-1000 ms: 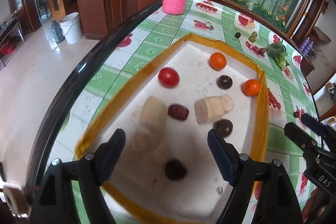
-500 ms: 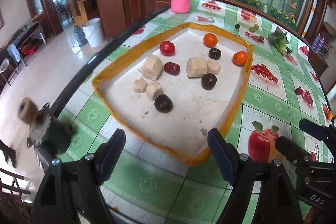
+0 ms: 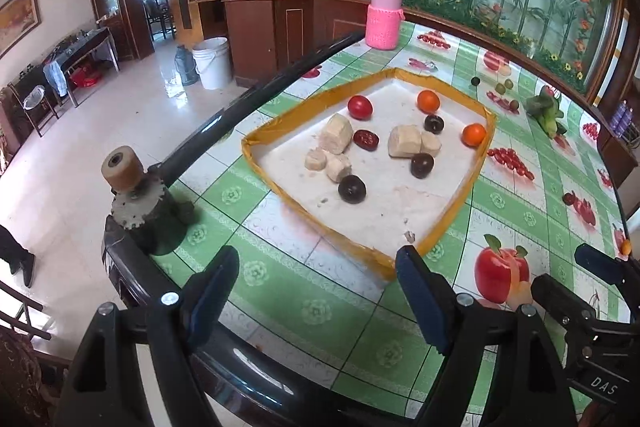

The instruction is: Organize fruits

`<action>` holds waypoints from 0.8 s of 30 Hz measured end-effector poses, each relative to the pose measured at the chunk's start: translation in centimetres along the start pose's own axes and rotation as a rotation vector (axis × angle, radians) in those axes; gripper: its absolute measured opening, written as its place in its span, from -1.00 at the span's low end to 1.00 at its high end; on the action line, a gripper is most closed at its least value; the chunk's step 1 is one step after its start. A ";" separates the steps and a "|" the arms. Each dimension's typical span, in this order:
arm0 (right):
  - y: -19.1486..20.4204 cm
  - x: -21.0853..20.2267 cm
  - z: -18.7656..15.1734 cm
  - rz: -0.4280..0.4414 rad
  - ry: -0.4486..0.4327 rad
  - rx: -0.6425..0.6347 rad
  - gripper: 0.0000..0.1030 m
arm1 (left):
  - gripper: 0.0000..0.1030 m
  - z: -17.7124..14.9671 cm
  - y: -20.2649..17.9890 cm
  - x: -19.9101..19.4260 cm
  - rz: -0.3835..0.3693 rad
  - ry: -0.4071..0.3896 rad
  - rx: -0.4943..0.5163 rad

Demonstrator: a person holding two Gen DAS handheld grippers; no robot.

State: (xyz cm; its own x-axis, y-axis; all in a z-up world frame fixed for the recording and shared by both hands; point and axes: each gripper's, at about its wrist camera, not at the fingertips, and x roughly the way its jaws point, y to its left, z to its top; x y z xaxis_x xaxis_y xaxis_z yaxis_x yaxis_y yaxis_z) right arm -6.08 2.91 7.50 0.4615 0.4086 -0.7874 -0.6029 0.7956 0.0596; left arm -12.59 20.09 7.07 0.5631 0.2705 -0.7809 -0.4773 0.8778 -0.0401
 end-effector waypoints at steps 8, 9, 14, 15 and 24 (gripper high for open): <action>3.0 -1.3 0.1 -0.091 -0.068 0.006 0.59 | 0.67 0.5 1.7 0.3 -0.140 0.008 0.019; 3.2 -1.4 0.0 -0.096 -0.072 0.012 0.59 | 0.68 0.4 1.7 0.5 -0.146 0.008 0.035; 4.1 -1.5 -0.2 -0.125 -0.095 0.045 0.60 | 0.68 0.4 1.9 0.2 -0.124 -0.039 0.093; 4.3 -1.6 -0.3 -0.132 -0.100 0.057 0.60 | 0.70 0.4 2.1 0.0 -0.108 -0.056 0.109; 4.1 -1.2 -0.6 -0.173 -0.081 0.156 0.63 | 0.91 0.5 3.6 0.9 -0.062 -0.041 0.160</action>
State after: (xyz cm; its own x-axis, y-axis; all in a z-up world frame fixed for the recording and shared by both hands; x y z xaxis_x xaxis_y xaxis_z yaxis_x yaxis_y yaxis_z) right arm -9.55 5.41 8.31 0.6036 0.2896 -0.7428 -0.4050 0.9139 0.0272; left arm -13.46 23.72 6.58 0.6167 0.2274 -0.7536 -0.3292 0.9441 0.0156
